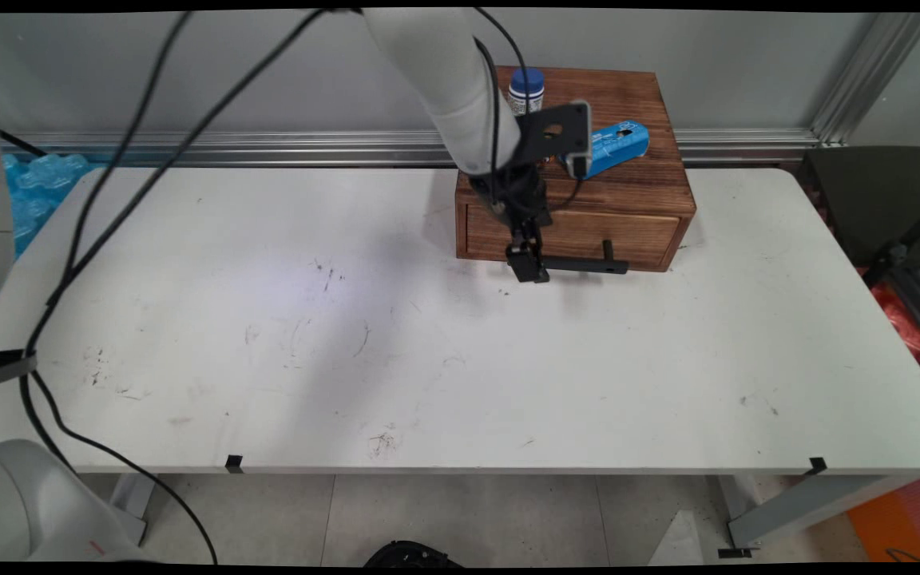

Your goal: Open the drawer

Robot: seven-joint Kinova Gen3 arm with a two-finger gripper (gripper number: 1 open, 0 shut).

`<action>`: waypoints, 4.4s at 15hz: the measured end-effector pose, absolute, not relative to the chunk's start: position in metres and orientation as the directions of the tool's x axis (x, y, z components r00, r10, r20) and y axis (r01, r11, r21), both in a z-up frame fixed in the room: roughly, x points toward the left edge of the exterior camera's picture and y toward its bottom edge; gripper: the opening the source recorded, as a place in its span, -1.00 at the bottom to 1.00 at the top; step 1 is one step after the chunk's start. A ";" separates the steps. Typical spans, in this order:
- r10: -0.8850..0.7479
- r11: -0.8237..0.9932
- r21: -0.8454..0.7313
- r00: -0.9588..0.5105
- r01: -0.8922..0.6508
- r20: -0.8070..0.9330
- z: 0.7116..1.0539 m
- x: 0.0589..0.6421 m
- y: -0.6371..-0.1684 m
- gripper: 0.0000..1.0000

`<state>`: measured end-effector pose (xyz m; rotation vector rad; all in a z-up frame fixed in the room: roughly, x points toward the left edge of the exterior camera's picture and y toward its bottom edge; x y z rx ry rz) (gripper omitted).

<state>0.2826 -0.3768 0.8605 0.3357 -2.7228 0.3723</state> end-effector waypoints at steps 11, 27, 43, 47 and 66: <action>-0.200 0.939 -0.196 -0.912 -0.282 0.357 0.799 0.248 -0.398 1.00; -0.265 0.943 -0.098 -0.899 -0.317 0.350 0.782 0.232 -0.375 1.00; -0.249 0.961 -0.028 -0.902 -0.276 0.352 0.804 0.220 -0.287 1.00; -0.241 0.963 -0.030 -0.904 -0.269 0.352 0.806 0.214 -0.264 1.00; -0.218 0.969 -0.027 -0.906 -0.244 0.362 0.797 0.189 -0.183 1.00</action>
